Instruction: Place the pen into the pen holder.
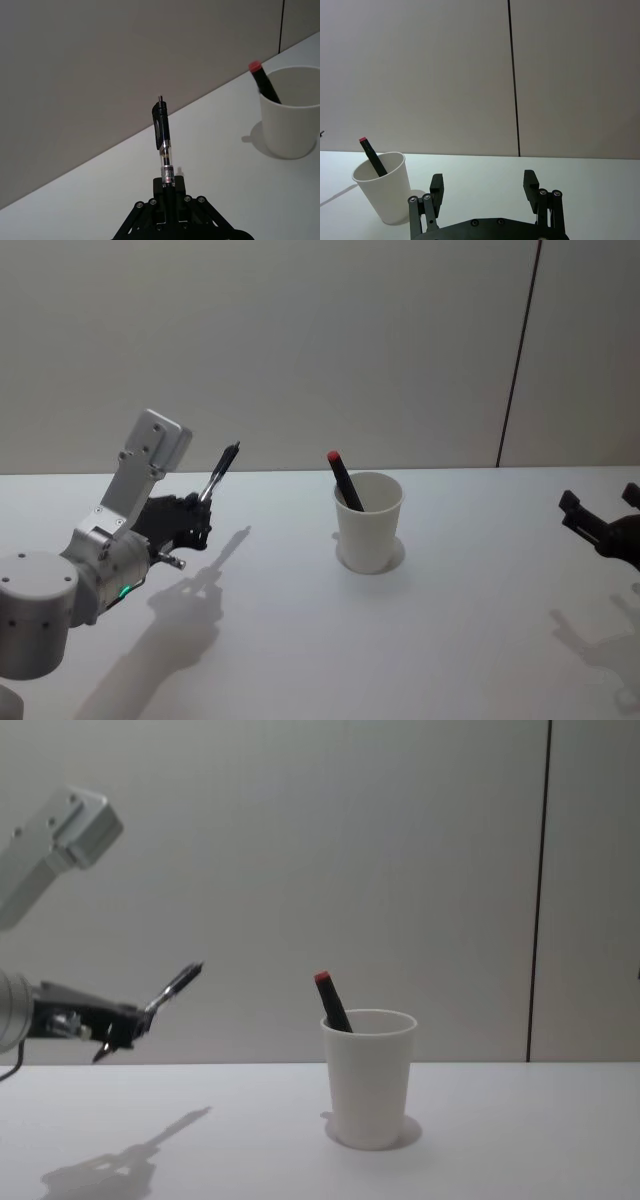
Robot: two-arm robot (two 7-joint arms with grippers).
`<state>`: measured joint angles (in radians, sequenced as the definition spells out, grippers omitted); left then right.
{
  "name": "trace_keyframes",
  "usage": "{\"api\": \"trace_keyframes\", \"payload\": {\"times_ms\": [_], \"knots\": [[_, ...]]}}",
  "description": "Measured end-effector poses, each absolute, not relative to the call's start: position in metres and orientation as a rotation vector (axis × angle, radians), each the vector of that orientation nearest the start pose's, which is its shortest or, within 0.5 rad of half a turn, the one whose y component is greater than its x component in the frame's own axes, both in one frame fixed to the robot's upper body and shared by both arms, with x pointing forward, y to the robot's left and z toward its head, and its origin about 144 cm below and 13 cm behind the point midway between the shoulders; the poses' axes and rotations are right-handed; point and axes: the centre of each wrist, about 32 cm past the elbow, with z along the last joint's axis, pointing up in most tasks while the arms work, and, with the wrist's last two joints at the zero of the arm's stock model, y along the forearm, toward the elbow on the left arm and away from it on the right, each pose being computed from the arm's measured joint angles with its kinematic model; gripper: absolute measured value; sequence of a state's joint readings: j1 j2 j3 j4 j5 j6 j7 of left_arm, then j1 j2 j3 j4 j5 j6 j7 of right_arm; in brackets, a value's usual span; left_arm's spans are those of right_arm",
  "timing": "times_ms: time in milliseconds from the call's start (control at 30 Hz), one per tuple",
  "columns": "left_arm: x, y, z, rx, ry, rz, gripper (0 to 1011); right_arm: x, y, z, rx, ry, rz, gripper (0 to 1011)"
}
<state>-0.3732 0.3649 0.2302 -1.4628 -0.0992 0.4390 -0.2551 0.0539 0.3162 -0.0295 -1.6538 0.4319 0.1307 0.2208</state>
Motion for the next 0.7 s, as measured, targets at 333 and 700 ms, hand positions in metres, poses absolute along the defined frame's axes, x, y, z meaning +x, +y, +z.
{"api": "trace_keyframes", "payload": {"times_ms": [333, 700], "knots": [[0.546, 0.278, 1.246, 0.332, -0.152, 1.145, 134, 0.473, -0.303, 1.196, 0.086, 0.083, -1.280, 1002], [0.546, 0.273, 1.256, 0.239, -0.233, 1.012, 134, 0.473, -0.303, 1.196, 0.086, 0.083, -1.280, 1002]]}}
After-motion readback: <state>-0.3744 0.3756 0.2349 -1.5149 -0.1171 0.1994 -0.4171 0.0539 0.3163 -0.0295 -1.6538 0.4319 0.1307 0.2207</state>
